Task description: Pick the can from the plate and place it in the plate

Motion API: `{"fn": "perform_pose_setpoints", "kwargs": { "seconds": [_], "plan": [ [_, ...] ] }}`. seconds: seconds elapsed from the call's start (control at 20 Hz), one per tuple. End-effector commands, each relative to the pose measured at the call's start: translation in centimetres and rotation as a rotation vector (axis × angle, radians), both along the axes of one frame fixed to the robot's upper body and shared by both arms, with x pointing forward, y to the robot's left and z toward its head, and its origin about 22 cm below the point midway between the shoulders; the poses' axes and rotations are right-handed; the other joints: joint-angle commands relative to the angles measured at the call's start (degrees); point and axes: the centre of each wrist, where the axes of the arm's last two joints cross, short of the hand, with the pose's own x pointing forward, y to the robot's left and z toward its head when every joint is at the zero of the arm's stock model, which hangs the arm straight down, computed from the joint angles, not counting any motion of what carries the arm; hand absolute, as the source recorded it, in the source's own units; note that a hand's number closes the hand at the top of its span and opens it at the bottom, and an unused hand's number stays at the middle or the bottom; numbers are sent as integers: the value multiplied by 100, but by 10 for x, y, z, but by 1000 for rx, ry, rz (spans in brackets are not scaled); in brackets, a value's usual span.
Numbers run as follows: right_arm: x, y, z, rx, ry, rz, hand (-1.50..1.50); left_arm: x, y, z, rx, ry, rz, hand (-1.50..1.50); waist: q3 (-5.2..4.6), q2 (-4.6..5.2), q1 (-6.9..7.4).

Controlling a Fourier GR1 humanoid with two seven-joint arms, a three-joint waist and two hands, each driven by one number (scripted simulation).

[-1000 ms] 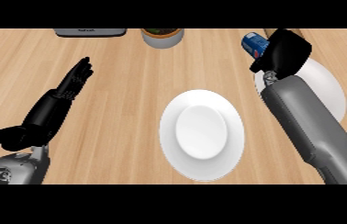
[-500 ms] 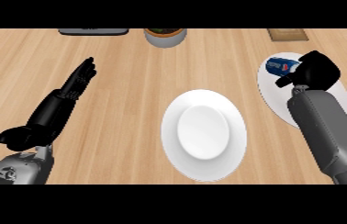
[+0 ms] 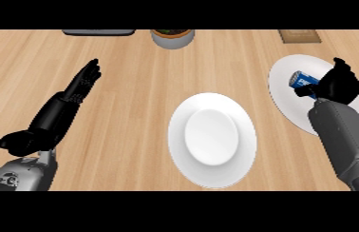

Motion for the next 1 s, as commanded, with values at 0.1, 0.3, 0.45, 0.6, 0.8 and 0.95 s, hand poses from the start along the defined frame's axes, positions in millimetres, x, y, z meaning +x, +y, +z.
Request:
{"fn": "perform_pose_setpoints", "kwargs": {
  "seconds": [0.1,0.3,0.45,0.6,0.8,0.95],
  "plan": [
    [-7,-9,-1,-19,-176,75,-150,5,1,-8,6,3,14,0,-4,-19,-61],
    [-3,11,18,64,-357,179,-150,3,1,8,5,7,24,0,2,-44,-94],
    [-5,21,31,210,-500,190,-150,-1,20,-5,-4,19,28,0,1,-57,-149],
    [-18,24,35,322,-634,188,-150,-3,9,3,9,11,25,0,6,-86,-202],
    [-52,7,42,436,-733,237,-150,-8,12,-11,-3,26,52,0,-3,-92,-264],
    [-83,-6,47,477,-790,275,-150,2,20,-2,12,17,40,0,-6,-75,-275]
  ]
}}
